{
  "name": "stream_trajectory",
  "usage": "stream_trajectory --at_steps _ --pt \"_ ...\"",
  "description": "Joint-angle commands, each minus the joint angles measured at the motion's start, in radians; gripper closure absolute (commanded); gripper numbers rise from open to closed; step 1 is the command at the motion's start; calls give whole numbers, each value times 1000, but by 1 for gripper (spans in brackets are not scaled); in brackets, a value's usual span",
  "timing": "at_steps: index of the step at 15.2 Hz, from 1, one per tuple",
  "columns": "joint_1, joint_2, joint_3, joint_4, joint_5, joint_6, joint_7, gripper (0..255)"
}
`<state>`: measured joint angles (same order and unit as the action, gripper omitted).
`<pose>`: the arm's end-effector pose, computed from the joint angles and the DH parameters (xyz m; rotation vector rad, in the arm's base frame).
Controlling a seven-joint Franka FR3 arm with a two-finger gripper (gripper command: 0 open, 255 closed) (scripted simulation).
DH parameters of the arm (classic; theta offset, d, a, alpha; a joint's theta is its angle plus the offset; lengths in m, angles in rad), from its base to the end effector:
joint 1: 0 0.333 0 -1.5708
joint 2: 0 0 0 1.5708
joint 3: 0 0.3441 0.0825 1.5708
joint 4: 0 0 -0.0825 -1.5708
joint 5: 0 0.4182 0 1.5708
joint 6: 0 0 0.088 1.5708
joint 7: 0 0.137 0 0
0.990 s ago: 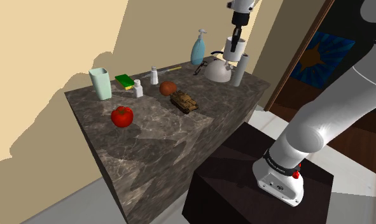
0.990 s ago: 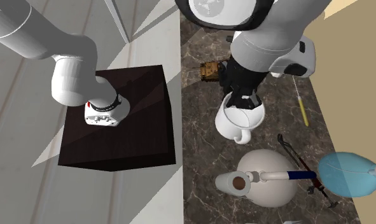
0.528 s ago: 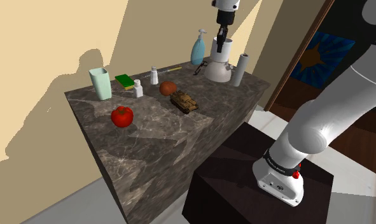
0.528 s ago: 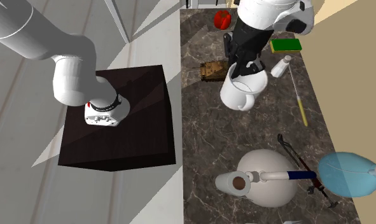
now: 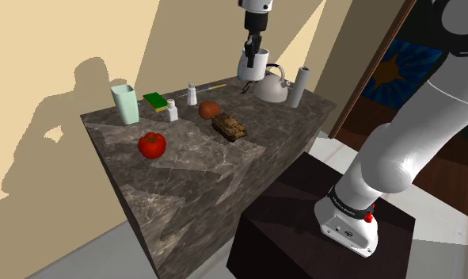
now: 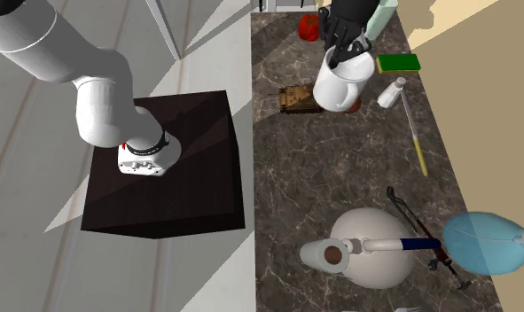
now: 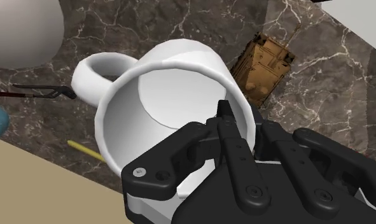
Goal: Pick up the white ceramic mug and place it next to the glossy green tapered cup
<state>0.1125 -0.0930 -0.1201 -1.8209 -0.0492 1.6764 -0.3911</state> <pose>0.5571 -0.0127 0.5577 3.0544 0.6045 -0.0912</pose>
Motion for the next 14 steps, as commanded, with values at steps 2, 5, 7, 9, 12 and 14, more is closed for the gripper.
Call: stream_trajectory --at_steps 2,5,7,9,12,14 --pt "31 43 35 51 11 -11 65 255" --pt "61 95 68 114 19 -23 126 255" --pt "81 134 88 162 22 -34 166 255" --pt "102 177 107 217 24 -47 205 255" --pt "134 250 133 313 25 -71 262 255" --pt "157 305 148 387 23 -91 299 255"
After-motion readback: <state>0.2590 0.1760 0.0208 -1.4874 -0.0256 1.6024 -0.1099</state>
